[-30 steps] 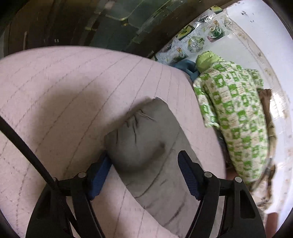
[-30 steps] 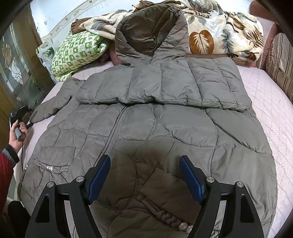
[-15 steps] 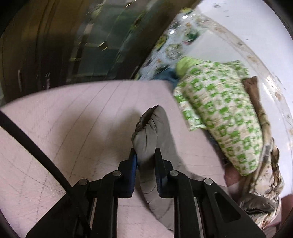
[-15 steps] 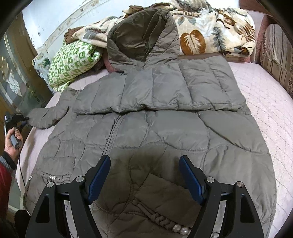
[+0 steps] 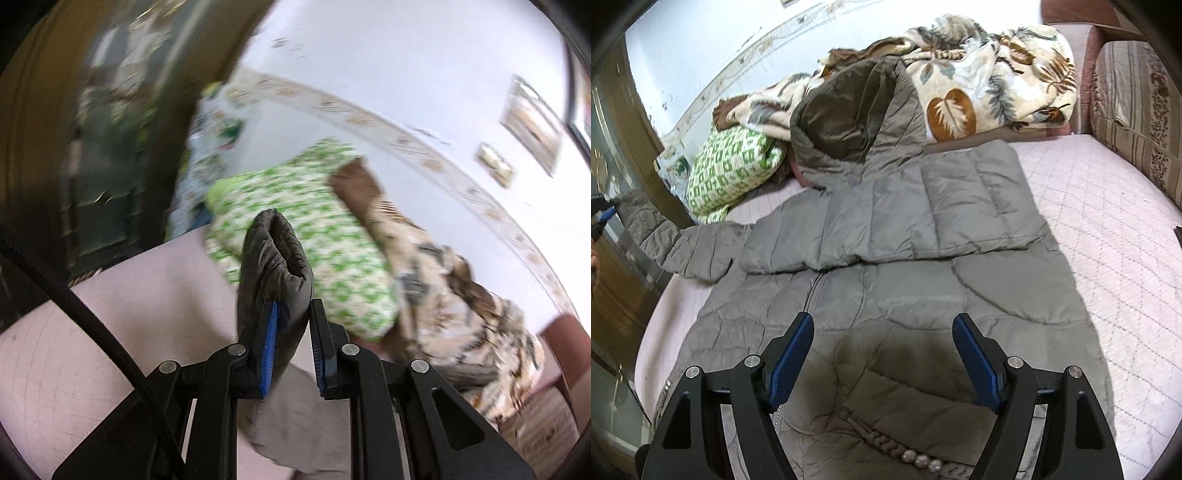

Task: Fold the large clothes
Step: 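Lift the grasped sleeve with the left tool toward the jacket body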

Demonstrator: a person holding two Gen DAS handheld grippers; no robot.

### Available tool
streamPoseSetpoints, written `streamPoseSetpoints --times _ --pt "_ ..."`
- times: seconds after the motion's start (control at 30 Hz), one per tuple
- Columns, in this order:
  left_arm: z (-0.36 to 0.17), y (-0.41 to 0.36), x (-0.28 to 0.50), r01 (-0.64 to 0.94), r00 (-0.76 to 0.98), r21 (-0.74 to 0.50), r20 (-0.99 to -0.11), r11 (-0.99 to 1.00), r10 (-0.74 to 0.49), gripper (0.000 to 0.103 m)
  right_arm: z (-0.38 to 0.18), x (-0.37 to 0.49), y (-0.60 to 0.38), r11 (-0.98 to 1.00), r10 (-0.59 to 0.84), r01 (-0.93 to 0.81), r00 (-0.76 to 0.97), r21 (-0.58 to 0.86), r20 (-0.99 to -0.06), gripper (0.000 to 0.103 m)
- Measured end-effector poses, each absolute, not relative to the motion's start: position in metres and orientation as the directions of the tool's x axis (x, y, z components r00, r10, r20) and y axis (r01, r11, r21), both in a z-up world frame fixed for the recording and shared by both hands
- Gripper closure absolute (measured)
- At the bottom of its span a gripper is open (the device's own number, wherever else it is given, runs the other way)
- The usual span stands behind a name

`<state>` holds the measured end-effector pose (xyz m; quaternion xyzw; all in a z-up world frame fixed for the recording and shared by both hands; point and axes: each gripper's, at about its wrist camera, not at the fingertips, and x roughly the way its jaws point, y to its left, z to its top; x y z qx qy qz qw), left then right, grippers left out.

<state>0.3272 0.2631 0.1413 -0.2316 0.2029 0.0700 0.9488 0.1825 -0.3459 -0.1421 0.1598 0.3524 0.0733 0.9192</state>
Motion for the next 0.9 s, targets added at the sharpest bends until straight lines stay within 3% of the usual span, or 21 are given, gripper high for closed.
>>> streamPoseSetpoints --times 0.3,0.47,0.6,0.63,0.67,0.73,0.9 --pt "0.186 0.106 0.308 0.043 0.920 -0.338 -0.354 0.940 -0.169 0.086 -0.129 0.168 -0.381 0.918 0.232 0.020 0.783 0.396 -0.577 0.022" --pt "0.179 0.049 0.309 0.125 0.878 -0.350 -0.397 0.928 -0.268 0.086 -0.128 0.165 -0.399 0.902 0.228 0.048 0.790 0.429 -0.569 0.022" --pt "0.161 0.041 0.313 0.112 0.856 -0.283 -0.460 0.953 -0.237 0.084 -0.126 0.162 -0.407 0.879 0.257 0.047 0.792 0.474 -0.554 0.022" --pt "0.155 0.043 0.316 0.125 0.836 -0.271 -0.489 0.954 -0.249 0.072 -0.125 0.162 -0.407 0.879 0.259 0.043 0.794 0.476 -0.550 0.022" --pt "0.145 0.042 0.324 0.122 0.805 -0.210 -0.550 0.970 -0.220 0.049 -0.124 0.162 -0.407 0.878 0.260 0.041 0.795 0.476 -0.548 0.022" --pt "0.126 0.050 0.327 0.056 0.809 -0.082 -0.580 0.995 -0.093 0.030 -0.123 0.161 -0.406 0.876 0.273 0.030 0.793 0.482 -0.544 0.022" --pt "0.035 0.071 0.357 0.013 0.732 0.259 -0.660 0.966 0.167 0.028 -0.124 0.160 -0.399 0.889 0.273 0.014 0.785 0.457 -0.556 0.022"
